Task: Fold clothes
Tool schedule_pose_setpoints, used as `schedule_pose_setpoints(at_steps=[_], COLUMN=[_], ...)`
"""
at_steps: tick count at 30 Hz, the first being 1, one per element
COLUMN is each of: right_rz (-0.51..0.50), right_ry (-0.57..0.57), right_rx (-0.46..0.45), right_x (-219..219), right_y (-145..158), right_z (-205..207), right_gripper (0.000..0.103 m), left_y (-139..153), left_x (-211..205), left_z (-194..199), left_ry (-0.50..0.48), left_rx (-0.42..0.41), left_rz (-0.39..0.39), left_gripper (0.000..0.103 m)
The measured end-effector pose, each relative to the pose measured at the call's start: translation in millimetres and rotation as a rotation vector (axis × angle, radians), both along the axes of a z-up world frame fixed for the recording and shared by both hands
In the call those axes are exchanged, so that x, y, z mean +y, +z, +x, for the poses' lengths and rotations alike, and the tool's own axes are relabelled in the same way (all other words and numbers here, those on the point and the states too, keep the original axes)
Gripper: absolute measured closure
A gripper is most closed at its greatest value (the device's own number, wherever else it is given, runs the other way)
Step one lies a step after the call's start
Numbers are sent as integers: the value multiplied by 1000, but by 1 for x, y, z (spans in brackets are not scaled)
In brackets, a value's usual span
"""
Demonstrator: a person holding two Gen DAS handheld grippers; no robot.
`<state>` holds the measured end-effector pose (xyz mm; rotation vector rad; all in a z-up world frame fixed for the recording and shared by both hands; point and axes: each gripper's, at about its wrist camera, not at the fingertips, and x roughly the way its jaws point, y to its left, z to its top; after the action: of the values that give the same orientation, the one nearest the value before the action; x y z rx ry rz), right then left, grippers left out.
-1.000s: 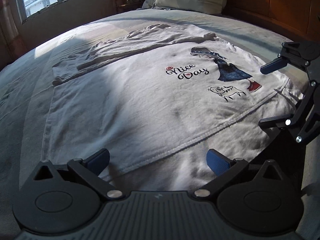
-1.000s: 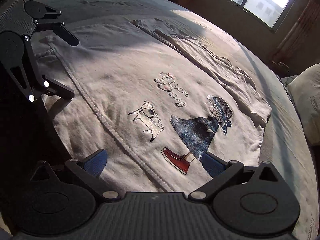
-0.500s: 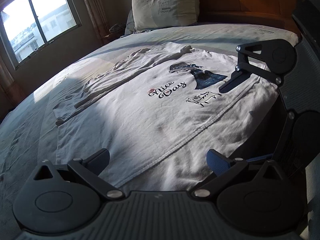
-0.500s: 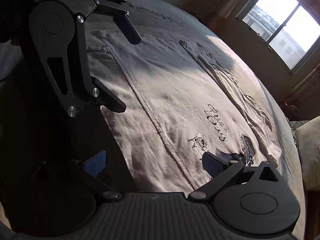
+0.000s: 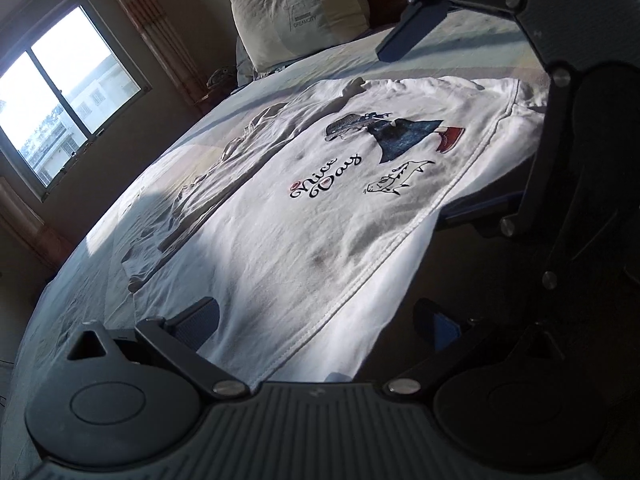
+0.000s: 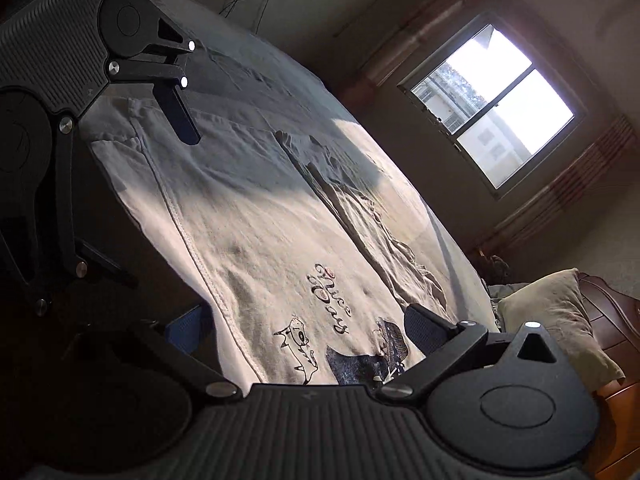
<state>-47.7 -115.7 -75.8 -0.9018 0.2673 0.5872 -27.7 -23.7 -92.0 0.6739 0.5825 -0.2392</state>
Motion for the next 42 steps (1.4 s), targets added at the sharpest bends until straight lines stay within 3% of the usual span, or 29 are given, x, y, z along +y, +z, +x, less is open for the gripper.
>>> schedule_pose_setpoints(at_steps=[4,10,15,20,24,30,34,37,42], right_rz=[7,31,24,-34,-68,-86,-93,-149,-170], right_ry=[-4,-7,-28,-135,-205,-182,-173,-208,-263], right_rx=[25,60,-8,-39,-24,-50,-50,-85,-121], right_x=[-4,10,21,-10,-31,-9,-6,-22,-36], right_y=[-5,-23,-31,-33,-31,-37,-37,-39,-45], right_z=[1,3,6,18,26,27,28,31,34], right_gripper=[0,0,0,0,0,0,0,0,0], left_y=[-2,-1,-3,-12,-14,-19,-23,-28,-27], left_x=[0,-2,6,21,23,-14,-8,10,17], left_z=[7,7,13,7,8,20,20,22,34], left_ry=[7,-21,-10,-10,-12,-106,-134,-112,-33], left_rx=[-68,-80,-65,-103,-112,-164,-173,-191,-177], left_rz=[64,81,90,204,250,311,372,436,407], left_gripper=[1,1,0,0,1,1,0,0,0])
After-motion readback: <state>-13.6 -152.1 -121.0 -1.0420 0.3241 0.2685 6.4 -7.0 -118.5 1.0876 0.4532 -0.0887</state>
